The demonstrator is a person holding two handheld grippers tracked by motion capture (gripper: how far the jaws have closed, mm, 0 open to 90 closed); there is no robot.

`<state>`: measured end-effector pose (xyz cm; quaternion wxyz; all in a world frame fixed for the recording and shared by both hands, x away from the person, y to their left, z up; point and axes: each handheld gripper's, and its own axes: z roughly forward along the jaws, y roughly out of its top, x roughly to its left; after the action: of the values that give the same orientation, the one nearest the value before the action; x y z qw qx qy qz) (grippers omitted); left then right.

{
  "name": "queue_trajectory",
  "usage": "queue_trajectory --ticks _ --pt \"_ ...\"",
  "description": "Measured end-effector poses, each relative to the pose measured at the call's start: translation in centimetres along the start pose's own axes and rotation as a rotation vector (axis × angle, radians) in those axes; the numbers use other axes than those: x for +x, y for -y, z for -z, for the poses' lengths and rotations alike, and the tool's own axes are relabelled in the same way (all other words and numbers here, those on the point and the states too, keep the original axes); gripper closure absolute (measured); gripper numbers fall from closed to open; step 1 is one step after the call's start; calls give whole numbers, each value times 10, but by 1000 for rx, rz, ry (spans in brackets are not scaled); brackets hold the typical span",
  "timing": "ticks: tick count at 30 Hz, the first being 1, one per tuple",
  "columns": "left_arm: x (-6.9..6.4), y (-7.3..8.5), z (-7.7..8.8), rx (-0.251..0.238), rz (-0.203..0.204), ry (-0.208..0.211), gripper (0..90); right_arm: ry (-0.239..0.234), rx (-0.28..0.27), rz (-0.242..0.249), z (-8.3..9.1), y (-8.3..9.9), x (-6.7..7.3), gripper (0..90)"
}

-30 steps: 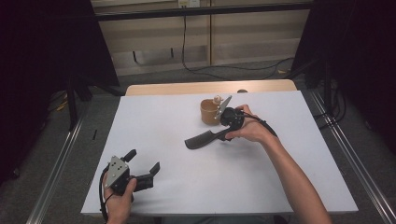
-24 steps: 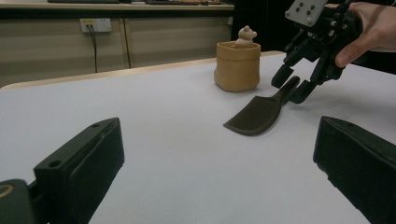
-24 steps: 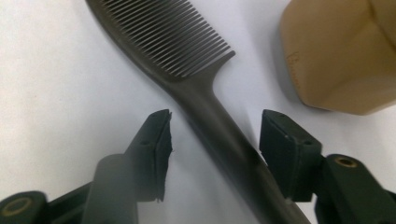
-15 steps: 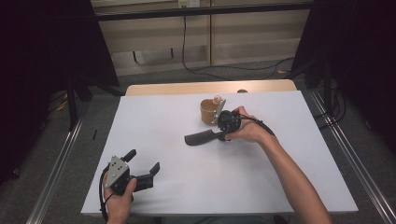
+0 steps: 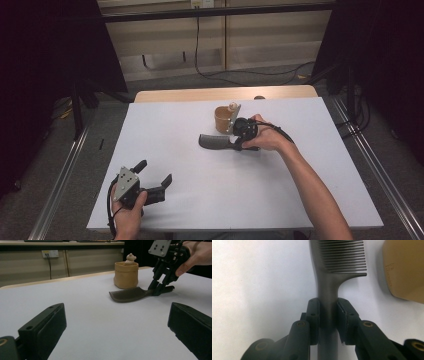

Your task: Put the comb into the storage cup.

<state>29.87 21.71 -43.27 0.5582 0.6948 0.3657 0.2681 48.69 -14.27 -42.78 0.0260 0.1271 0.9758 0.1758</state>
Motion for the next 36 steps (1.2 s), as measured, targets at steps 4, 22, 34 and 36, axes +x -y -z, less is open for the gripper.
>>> queue_trajectory --ticks 4,22,34,36 --pt "1 0 0 5 1 1 21 1 -4 13 0 1 0 733" --pt "2 0 1 -1 0 -1 21 -6 -64 -27 10 3 2 734" --pt "2 0 2 -6 4 -2 21 -4 -141 -44 21 4 5 734" --pt "2 0 2 -7 4 -1 21 -1 -157 -46 23 4 5 734"
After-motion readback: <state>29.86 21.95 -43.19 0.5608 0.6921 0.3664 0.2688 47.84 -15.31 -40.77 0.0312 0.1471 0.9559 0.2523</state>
